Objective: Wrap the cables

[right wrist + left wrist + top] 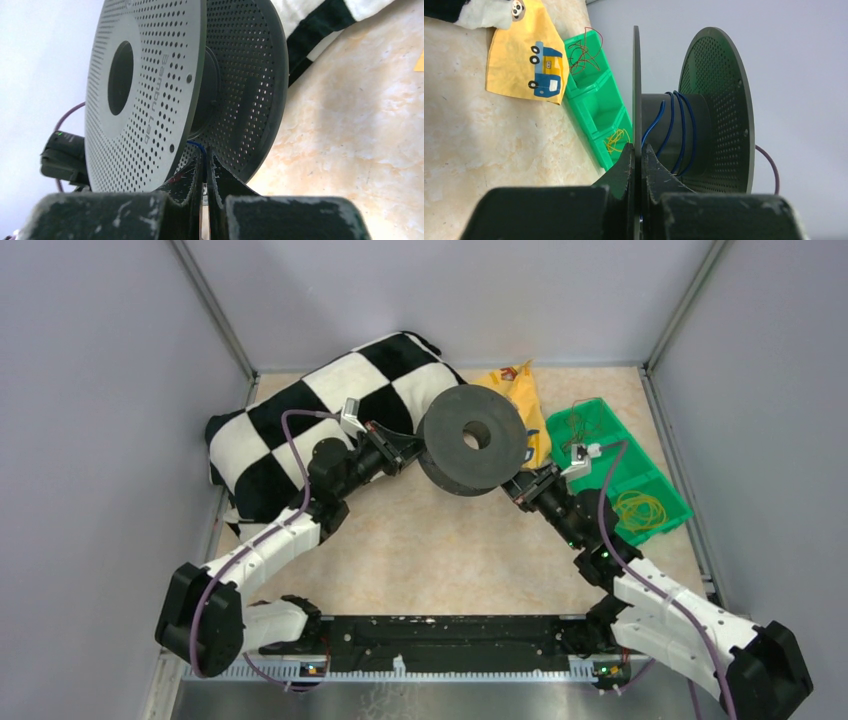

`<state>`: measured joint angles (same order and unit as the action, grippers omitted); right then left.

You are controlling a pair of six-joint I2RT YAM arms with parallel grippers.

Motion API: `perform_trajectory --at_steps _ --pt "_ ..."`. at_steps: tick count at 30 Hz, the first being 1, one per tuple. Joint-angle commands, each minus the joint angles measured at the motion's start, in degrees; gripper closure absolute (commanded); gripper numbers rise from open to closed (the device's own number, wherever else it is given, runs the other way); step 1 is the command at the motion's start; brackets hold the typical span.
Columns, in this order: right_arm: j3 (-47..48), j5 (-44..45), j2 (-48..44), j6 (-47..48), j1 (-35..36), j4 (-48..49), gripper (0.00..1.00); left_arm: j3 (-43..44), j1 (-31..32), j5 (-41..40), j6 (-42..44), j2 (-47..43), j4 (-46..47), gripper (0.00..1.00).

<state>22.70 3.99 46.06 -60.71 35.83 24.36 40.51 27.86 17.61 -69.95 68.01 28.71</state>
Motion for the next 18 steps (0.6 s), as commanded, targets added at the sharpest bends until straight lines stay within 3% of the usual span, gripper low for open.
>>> perform_trajectory --at_steps 1,13,18 --pt "-1.25 0.58 -3.35 -1.15 -1.27 5.60 1.00 -0.66 -2.08 7.51 -2.20 -0.14 14.20 1.00" --pt "-2.53 -3.81 -7.79 -0.96 -3.57 4.90 1.00 -1.78 -4.24 17.29 -6.24 4.25 29.53 1.00" --pt "-1.25 -6.53 -8.66 0.62 -4.82 2.65 1.00 0.36 -5.96 25.54 -7.45 7.30 35.25 1.00"
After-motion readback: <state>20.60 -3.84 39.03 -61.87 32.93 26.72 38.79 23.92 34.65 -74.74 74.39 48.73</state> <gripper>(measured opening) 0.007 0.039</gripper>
